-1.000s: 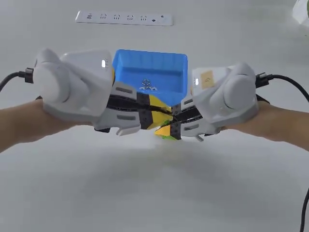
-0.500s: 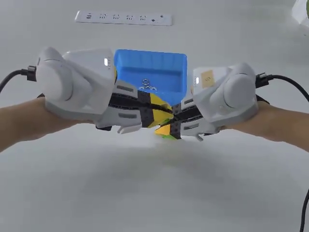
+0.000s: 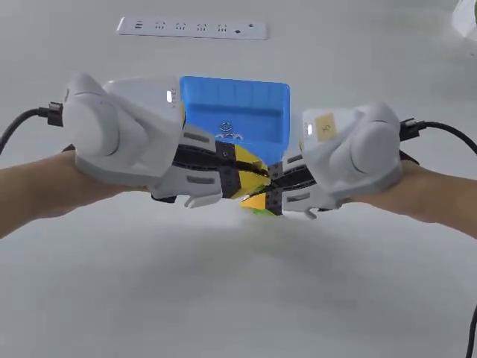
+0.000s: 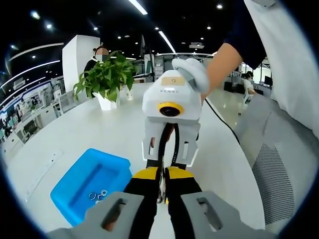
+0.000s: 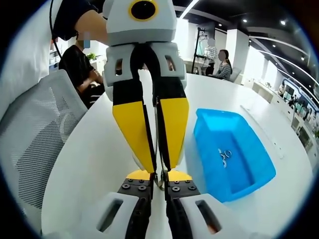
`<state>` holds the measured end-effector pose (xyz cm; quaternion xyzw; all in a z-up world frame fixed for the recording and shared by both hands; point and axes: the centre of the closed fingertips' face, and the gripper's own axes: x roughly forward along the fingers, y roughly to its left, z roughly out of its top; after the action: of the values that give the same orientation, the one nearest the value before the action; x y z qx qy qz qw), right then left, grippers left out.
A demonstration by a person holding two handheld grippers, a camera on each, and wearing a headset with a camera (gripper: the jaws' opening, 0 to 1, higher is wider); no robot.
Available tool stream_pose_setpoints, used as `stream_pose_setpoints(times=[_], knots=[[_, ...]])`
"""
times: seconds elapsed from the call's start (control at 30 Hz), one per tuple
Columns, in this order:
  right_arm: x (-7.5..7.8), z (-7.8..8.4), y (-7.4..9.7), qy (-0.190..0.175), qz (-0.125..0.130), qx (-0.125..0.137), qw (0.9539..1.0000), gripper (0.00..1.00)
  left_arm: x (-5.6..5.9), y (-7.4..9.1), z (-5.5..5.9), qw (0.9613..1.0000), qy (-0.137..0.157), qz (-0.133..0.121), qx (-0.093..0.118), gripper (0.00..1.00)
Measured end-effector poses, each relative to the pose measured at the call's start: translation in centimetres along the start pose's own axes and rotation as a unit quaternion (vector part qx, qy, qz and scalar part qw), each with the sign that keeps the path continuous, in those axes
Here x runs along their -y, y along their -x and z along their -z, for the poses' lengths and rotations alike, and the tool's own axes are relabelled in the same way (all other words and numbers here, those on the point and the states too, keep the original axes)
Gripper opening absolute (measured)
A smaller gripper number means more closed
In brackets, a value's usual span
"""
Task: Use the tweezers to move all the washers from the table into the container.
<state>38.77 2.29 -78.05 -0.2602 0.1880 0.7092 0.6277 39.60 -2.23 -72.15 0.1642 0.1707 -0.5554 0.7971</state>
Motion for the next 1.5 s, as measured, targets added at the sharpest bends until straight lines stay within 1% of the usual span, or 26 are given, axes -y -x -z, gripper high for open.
stream_pose_setpoints(times=[0.1, 0.13, 0.2, 0.27, 0.37, 0.4, 0.47, 0.53, 0.6, 0.67, 0.73, 0.8, 0.83, 0.87, 0.97, 1.0, 1.03, 1.1, 1.13, 1.23, 1.27, 1.3, 1.33, 1.4, 1.47, 1.5], knots=[[-0.3, -0.1, -0.1, 0.001, -0.003, 0.004, 1.0, 0.08, 0.5, 0.0, 0.1, 0.9999, 0.007, 0.008, -0.001, 0.13], [-0.4, -0.1, -0.1, 0.002, -0.005, 0.004, 1.0, 0.08, 0.9, 0.0, 0.0, 0.9998, 0.012, 0.017, 0.004, 0.15], [-0.4, -0.1, -0.1, 0.001, -0.005, 0.005, 1.0, 0.08, 1.1, 0.1, 0.0, 0.9996, 0.016, 0.021, 0.003, 0.19], [-0.4, -0.1, -0.2, 0.0, -0.005, 0.005, 1.0, 0.08, 1.1, 0.2, 0.1, 0.9996, 0.015, 0.022, 0.001, 0.2], [-0.3, -0.3, -0.2, -0.001, -0.004, 0.004, 1.0, 0.08, 0.8, 0.4, 0.2, 0.9997, 0.018, 0.015, -0.002, 0.22], [-0.2, -0.6, -0.1, -0.003, -0.004, 0.009, 0.9999, 0.08, 0.7, 0.6, 0.2, 0.9997, 0.02, 0.012, -0.002, 0.23], [-0.1, -1.0, 0.0, -0.008, -0.002, 0.013, 0.9999, 0.08, 0.9, 0.9, -0.4, 0.9988, 0.043, 0.02, 0.014, 0.24], [0.0, -1.3, 0.2, -0.01, 0.001, 0.011, 0.9999, 0.08, 0.7, 1.4, -0.6, 0.9989, 0.04, 0.014, 0.018, 0.27], [0.0, -1.6, 0.4, -0.013, 0.002, 0.012, 0.9998, 0.09, 0.5, 2.0, -0.7, 0.9986, 0.05, 0.006, 0.019, 0.32], [0.0, -1.8, 0.6, -0.01, 0.001, 0.011, 0.9999, 0.09, 0.3, 2.7, -0.6, 0.9983, 0.053, -0.002, 0.024, 0.34], [0.0, -2.2, 0.9, -0.008, 0.001, 0.011, 0.9999, 0.09, 0.2, 3.5, -0.3, 0.9975, 0.066, -0.01, 0.023, 0.37], [0.0, -2.5, 1.2, -0.008, 0.001, 0.011, 0.9999, 0.09, 0.2, 4.2, -0.1, 0.9974, 0.067, -0.015, 0.022, 0.41], [0.0, -2.7, 1.4, -0.01, 0.001, 0.013, 0.9999, 0.09, 0.3, 4.7, 0.1, 0.9963, 0.081, -0.018, 0.021, 0.43], [0.1, -3.0, 1.6, -0.01, 0.002, 0.014, 0.9998, 0.09, 0.3, 5.1, 0.1, 0.9956, 0.088, -0.024, 0.022, 0.46], [0.2, -3.7, 2.2, -0.006, 0.002, 0.017, 0.9998, 0.09, 0.4, 6.3, 0.2, 0.9949, 0.09, -0.034, 0.03, 0.53], [0.4, -4.1, 2.6, -0.001, 0.003, 0.018, 0.9998, 0.09, 0.4, 6.8, 0.4, 0.9945, 0.093, -0.04, 0.028, 0.54], [0.8, -4.4, 2.8, 0.0, 0.008, 0.018, 0.9998, 0.09, 0.3, 7.3, 0.6, 0.9943, 0.093, -0.045, 0.025, 0.55], [1.6, -5.3, 3.5, -0.008, 0.018, 0.029, 0.9994, 0.09, 0.2, 8.0, 0.9, 0.9935, 0.096, -0.055, 0.026, 0.58], [2.0, -5.6, 3.8, -0.005, 0.024, 0.031, 0.9992, 0.09, -0.1, 8.5, 1.2, 0.9926, 0.1, -0.065, 0.026, 0.59], [3.6, -6.6, 4.9, 0.005, 0.037, 0.03, 0.9989, 0.09, -0.3, 9.3, 1.8, 0.9913, 0.105, -0.077, 0.02, 0.63], [4.1, -6.8, 5.2, 0.005, 0.039, 0.031, 0.9987, 0.09, -0.4, 9.7, 1.9, 0.991, 0.104, -0.081, 0.022, 0.64], [4.5, -7.0, 5.3, 0.006, 0.043, 0.031, 0.9986, 0.09, -0.5, 10.0, 1.9, 0.9905, 0.106, -0.084, 0.024, 0.64], [5.5, -7.1, 5.6, 0.01, 0.051, 0.027, 0.9983, 0.09, -0.9, 10.4, 1.8, 0.9886, 0.11, -0.097, 0.032, 0.64], [6.8, -7.4, 5.9, 0.01, 0.06, 0.027, 0.9978, 0.09, -1.2, 11.0, 1.4, 0.9862, 0.116, -0.109, 0.046, 0.66], [8.3, -7.6, 5.9, 0.011, 0.072, 0.025, 0.997, 0.09, -1.5, 11.5, 1.3, 0.9851, 0.117, -0.117, 0.048, 0.68], [8.7, -7.6, 5.9, 0.011, 0.075, 0.025, 0.9968, 0.09, -1.5, 11.6, 1.3, 0.9849, 0.116, -0.119, 0.048, 0.68]])
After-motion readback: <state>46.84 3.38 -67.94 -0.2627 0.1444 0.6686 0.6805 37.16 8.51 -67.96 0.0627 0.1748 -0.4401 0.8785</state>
